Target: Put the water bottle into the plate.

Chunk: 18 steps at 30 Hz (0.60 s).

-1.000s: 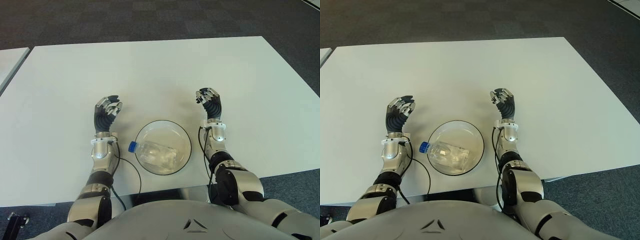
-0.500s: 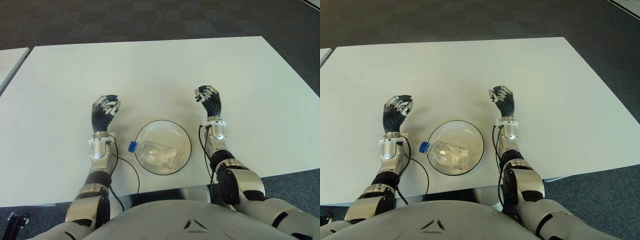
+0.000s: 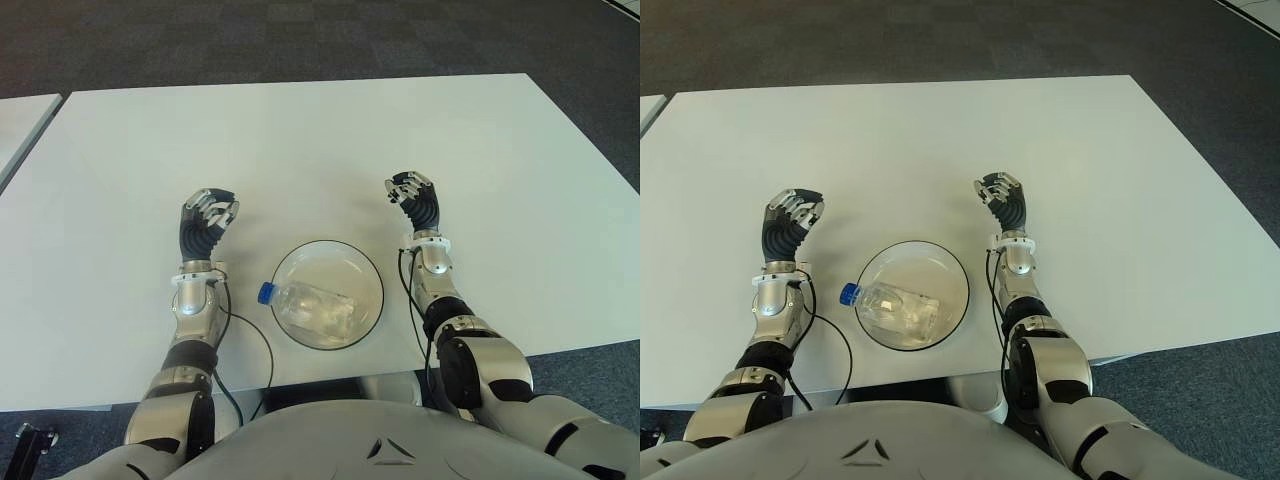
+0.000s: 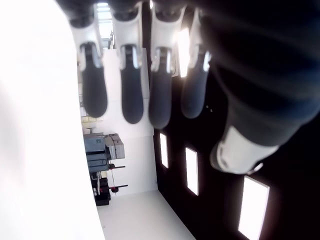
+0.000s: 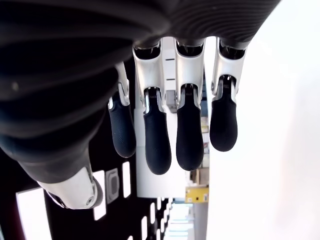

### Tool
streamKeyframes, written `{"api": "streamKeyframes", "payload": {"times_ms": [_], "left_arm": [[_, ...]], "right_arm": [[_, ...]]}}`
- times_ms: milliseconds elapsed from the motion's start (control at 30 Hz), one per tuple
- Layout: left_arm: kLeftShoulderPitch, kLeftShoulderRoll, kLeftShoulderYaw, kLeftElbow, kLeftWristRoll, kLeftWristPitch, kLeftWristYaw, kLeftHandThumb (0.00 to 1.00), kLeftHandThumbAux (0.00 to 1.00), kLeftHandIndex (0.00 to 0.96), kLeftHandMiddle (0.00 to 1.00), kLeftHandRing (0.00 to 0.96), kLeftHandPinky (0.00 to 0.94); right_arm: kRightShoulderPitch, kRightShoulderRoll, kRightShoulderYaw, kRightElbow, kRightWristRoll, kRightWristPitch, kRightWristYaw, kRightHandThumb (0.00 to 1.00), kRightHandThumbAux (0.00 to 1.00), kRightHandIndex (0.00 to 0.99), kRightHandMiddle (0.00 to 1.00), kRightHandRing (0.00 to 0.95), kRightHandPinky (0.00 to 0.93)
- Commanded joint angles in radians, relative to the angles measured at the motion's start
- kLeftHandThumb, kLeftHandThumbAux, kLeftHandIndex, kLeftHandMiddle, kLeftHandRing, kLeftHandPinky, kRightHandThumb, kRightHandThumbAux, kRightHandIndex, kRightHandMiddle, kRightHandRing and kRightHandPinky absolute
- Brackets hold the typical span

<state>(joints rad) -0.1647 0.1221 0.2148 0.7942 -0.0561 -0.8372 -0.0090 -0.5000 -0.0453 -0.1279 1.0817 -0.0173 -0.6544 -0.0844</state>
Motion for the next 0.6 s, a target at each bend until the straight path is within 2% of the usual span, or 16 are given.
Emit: {"api": "streamKeyframes", "payload": {"times_ms": [33, 267, 600], "left_arm": [[0.008, 0.005, -0.011, -0.007, 0.013, 0.043, 0.005, 0.698, 0.716, 0.43, 0.495, 0.498, 0.493], [0.006, 0.004, -0.009, -0.014, 0.01, 0.084, 0.003, 0.698, 0.716, 0.431, 0.497, 0.498, 0.489], [0.006, 0.003, -0.01, -0.026, 0.006, 0.125, -0.002, 0.7, 0.714, 0.431, 0.509, 0.506, 0.497]], "right_arm": [[-0.003, -0.003, 0.009, -0.012, -0.008, 0.074, -0.011, 0.706, 0.729, 0.432, 0.521, 0.542, 0.548], [0.002, 0.002, 0.0, -0.024, 0.024, 0.1, 0.024, 0.706, 0.73, 0.431, 0.523, 0.543, 0.543], [-0.011, 0.014, -0.022, -0.005, 0.061, 0.046, 0.082, 0.706, 0.73, 0.432, 0.512, 0.538, 0.557]]}}
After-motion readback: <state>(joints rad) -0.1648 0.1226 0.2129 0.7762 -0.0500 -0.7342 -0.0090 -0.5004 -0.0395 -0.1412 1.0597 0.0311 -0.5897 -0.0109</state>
